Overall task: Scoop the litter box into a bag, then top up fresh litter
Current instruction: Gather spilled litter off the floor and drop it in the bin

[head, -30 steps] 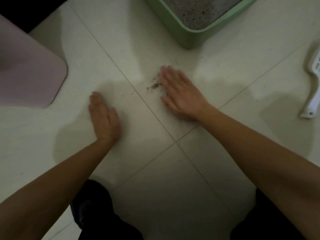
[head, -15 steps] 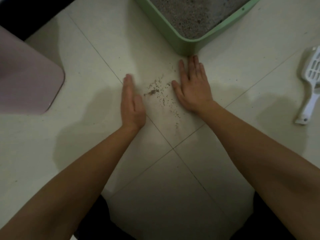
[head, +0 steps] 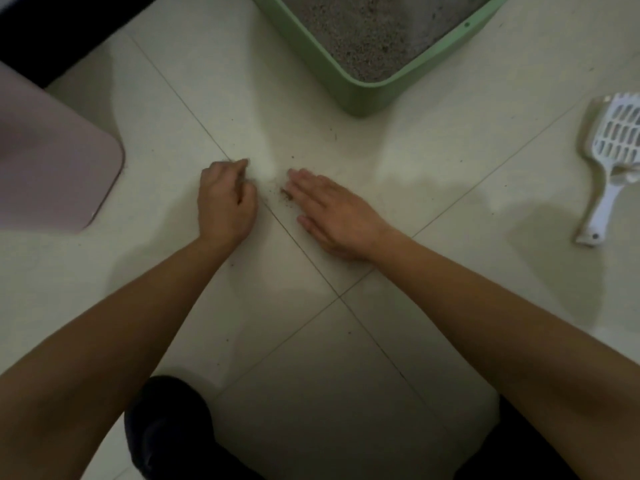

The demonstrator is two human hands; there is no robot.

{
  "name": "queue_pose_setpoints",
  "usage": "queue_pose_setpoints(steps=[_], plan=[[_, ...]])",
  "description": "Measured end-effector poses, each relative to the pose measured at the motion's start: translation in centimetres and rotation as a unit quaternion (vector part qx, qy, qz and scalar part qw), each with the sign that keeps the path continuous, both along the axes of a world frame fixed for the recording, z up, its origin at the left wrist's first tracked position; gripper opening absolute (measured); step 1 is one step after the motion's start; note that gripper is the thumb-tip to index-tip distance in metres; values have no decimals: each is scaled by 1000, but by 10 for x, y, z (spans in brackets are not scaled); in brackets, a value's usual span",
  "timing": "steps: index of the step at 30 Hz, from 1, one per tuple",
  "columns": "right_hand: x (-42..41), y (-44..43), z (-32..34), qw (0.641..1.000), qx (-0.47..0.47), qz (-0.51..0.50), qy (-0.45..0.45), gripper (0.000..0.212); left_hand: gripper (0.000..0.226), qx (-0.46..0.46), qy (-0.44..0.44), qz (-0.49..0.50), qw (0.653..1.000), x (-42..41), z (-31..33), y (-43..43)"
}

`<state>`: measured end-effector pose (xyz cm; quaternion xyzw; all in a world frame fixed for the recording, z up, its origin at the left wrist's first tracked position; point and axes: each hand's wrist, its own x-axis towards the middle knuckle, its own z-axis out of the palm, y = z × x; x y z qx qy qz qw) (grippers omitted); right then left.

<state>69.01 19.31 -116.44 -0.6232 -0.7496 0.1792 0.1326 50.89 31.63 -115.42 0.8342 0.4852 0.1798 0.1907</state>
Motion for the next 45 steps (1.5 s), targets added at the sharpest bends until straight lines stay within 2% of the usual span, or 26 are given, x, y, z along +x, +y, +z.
queue_pose_setpoints(steps=[2, 4, 8, 10, 12, 14, 17, 23, 28, 36, 38, 41, 45], plan=[[18, -8, -2, 993, 64, -95, 8, 52, 34, -13, 3, -41, 999, 5, -2, -5], [39, -18, -4, 983, 83, -163, -16, 49, 32, -19, 3, -98, 995, 9, -4, -16], [53, -26, -3, 980, 71, -176, -52, 53, 41, -22, 17, -173, 984, 17, -7, -39], [49, -24, -2, 980, 66, -180, -57, 59, 42, -15, 19, -175, 984, 20, -7, -42], [43, -22, -3, 981, 66, -174, -55, 62, 31, -13, 1, -164, 986, 24, -6, -41], [38, -18, -5, 985, 70, -148, -53, 63, 22, -13, -21, -153, 988, 23, -4, -40], [25, -10, -10, 990, 77, -107, -47, 63, 21, 0, -25, -119, 993, 12, -1, -42], [-11, 5, -17, 980, 86, -181, 8, 67, 36, 43, 84, -20, 995, -35, -7, -36], [-22, 15, -25, 957, 129, -244, 93, 44, 39, 52, 103, -67, 991, -45, -12, -32], [-17, 27, -10, 967, 63, -197, 146, 17, 35, 21, 33, -78, 996, -9, -12, -35], [-12, 24, -6, 970, 39, -183, 155, 22, 33, 17, 25, -95, 995, -3, -11, -36], [4, 7, -6, 964, 45, -215, 151, 41, 31, 19, 17, -118, 993, 3, -14, -38], [15, -11, -12, 961, 87, -239, 108, 44, 30, 23, 5, -134, 991, 10, -14, -44]])
